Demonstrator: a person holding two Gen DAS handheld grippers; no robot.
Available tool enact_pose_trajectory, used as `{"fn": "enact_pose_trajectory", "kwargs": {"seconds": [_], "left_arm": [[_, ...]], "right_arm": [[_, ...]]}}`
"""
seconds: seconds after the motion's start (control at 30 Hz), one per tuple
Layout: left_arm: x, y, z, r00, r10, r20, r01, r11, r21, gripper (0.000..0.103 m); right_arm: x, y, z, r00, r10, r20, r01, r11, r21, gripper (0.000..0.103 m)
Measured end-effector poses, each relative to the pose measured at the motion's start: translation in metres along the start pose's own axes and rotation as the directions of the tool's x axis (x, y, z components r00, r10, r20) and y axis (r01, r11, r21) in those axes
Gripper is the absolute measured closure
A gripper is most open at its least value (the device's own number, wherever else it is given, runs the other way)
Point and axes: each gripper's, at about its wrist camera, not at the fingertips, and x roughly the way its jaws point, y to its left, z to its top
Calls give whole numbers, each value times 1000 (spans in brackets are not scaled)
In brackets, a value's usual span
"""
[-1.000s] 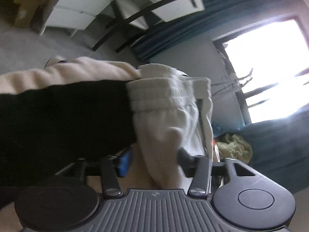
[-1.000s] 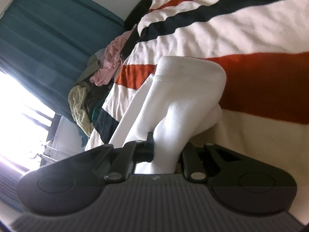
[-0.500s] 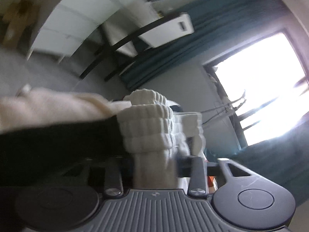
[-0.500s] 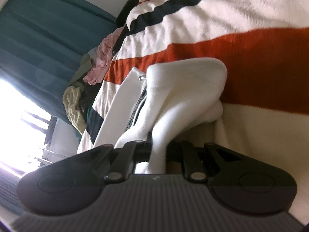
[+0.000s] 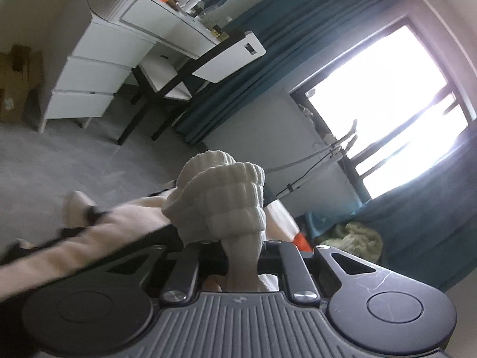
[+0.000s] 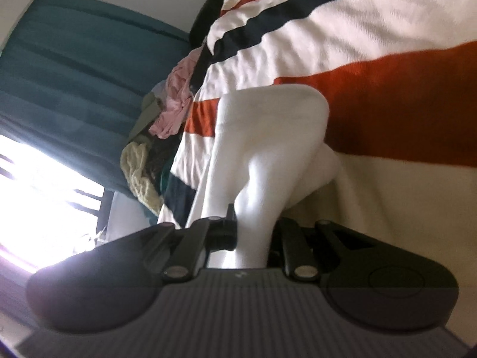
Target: Fold clothes
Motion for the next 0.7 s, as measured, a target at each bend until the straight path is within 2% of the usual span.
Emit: {"fn": "enact_pose_trajectory", "kwargs": {"seconds": [0.1, 0.2, 0.3, 0.33, 0.4, 0.43, 0.47, 0.5, 0.53, 0.57, 0.7], "left_arm": [[-43, 25, 3, 998, 26, -52, -26, 1000, -2, 89], [-64, 52, -4, 993, 60, -99, -57, 998, 32, 89], [-74, 73, -12, 983, 86, -160, -78, 996, 52, 83], [-76, 79, -14, 979, 96, -182, -88, 995, 53, 77], [-82, 90, -18, 968, 118, -222, -107, 992, 59, 71], [-86, 92, -19, 964, 134, -230, -120, 990, 73, 69], [-90, 93, -20, 960, 149, -237, -132, 987, 88, 58], [-94, 95, -22, 957, 165, -239, -144, 984, 105, 50], [-101, 95, -23, 955, 188, -231, -162, 979, 126, 33], [-109, 96, -23, 953, 209, -220, -179, 973, 147, 22], [-143, 82, -25, 954, 256, -156, -214, 946, 245, 19]], "right_arm": [[-13, -9, -1, 998, -44, -42, 45, 998, 37, 91], [-20, -20, -5, 989, -116, -86, 123, 990, 69, 90], [-25, -24, -10, 982, -168, -86, 176, 980, 92, 86], [-27, -22, -11, 978, -188, -88, 196, 977, 88, 83], [-32, -17, -14, 970, -225, -91, 232, 970, 77, 74], [-35, -14, -16, 965, -246, -92, 252, 965, 68, 60], [-39, -11, -18, 961, -261, -93, 267, 962, 57, 40], [-43, -8, -20, 958, -272, -92, 277, 960, 46, 30], [-48, -5, -21, 957, -276, -89, 280, 959, 35, 19], [-52, -1, -23, 956, -282, -83, 284, 959, 19, 20], [-68, 18, -33, 950, -310, -42, 306, 949, -76, 20]]}}
